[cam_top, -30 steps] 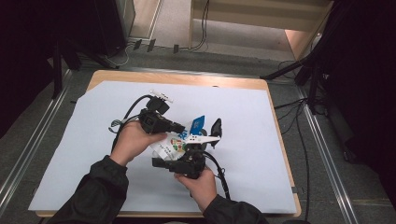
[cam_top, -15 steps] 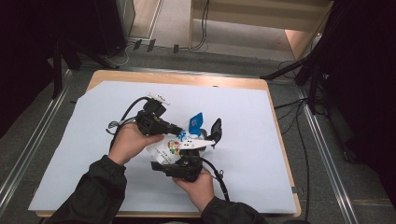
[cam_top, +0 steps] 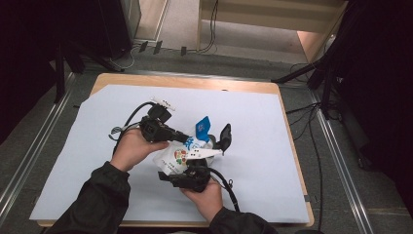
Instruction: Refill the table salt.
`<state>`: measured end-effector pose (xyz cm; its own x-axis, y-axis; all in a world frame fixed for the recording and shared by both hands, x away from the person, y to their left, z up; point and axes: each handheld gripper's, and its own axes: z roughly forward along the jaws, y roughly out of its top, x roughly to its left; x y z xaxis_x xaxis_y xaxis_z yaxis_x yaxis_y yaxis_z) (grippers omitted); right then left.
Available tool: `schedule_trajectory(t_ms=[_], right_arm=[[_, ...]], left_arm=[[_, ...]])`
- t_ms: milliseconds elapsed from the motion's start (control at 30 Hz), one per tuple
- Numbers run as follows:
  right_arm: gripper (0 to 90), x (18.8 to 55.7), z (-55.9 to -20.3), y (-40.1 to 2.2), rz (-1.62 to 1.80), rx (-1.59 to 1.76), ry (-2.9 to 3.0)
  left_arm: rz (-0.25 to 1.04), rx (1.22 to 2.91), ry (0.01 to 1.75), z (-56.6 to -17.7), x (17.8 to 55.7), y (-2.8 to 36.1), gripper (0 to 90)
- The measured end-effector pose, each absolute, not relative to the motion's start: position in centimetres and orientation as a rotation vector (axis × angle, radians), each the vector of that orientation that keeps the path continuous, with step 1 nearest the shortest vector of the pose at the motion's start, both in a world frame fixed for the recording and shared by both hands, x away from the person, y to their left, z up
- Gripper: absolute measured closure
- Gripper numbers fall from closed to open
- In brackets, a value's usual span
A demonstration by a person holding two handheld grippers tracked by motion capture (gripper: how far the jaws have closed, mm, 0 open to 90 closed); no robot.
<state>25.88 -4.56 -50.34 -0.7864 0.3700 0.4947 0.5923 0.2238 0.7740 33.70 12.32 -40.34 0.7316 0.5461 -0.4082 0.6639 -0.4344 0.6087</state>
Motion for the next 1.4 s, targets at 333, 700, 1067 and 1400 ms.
schedule_trajectory(t_ms=[333, 700, 1067, 1400], right_arm=[[59.0, 25.9, -51.0, -4.6, -1.589, -0.92, -2.322], [58.4, 25.9, -52.0, -4.6, -1.58, -0.931, -2.385], [60.1, 26.0, -52.6, -5.0, -1.558, -0.952, -2.424], [59.8, 25.9, -53.0, -5.2, -1.542, -0.988, -2.405]], left_arm=[[-0.196, 2.156, 0.914, -40.4, 33.6, 12.8, 90.0], [-0.207, 2.176, 0.874, -40.5, 33.5, 13.2, 90.0], [-0.22, 2.183, 0.879, -40.8, 33.5, 13.4, 90.0], [-0.218, 2.184, 0.816, -39.8, 32.8, 13.6, 90.0]])
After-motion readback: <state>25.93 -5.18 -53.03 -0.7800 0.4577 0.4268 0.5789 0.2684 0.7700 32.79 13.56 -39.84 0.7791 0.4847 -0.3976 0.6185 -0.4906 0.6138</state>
